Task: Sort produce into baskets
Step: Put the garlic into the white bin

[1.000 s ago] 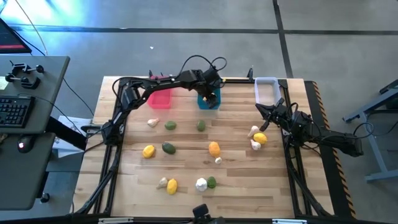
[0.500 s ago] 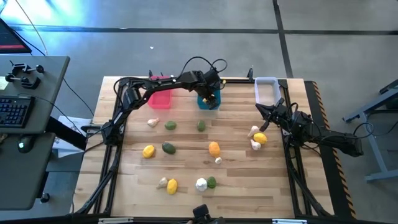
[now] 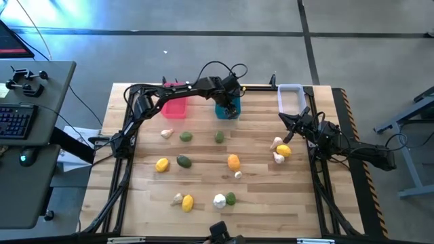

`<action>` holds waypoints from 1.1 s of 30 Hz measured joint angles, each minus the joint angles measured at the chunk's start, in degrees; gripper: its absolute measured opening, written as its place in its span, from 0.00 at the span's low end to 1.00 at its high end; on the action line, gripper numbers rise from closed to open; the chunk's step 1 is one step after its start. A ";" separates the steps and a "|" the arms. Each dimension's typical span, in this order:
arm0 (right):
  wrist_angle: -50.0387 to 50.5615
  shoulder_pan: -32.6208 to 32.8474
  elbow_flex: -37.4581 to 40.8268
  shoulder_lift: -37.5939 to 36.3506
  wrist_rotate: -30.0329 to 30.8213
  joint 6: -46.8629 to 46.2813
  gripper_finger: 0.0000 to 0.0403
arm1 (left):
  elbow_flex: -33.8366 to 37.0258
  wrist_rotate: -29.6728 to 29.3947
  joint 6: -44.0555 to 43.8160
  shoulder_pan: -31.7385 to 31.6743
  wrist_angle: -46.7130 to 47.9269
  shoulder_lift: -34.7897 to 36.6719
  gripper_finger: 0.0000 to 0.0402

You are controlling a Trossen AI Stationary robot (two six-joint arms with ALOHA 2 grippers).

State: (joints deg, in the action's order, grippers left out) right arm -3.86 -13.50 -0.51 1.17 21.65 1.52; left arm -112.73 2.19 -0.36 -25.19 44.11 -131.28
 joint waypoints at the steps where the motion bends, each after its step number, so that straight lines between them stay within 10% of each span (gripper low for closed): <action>1: 0.00 0.00 0.01 0.00 0.02 0.00 0.00 | -0.33 -0.21 0.00 0.00 -0.26 0.40 0.56; 14: 0.00 0.00 0.00 0.00 0.19 0.00 0.00 | -0.57 -1.35 0.99 1.52 -13.60 7.10 0.03; 33: 0.00 -0.01 0.01 0.00 -0.15 0.00 0.00 | 6.89 -1.37 -6.88 9.59 -38.91 6.61 0.00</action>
State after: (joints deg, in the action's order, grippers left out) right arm -3.86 -13.51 -0.50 1.17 21.50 1.52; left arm -105.84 0.82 -7.24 -15.60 5.20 -124.67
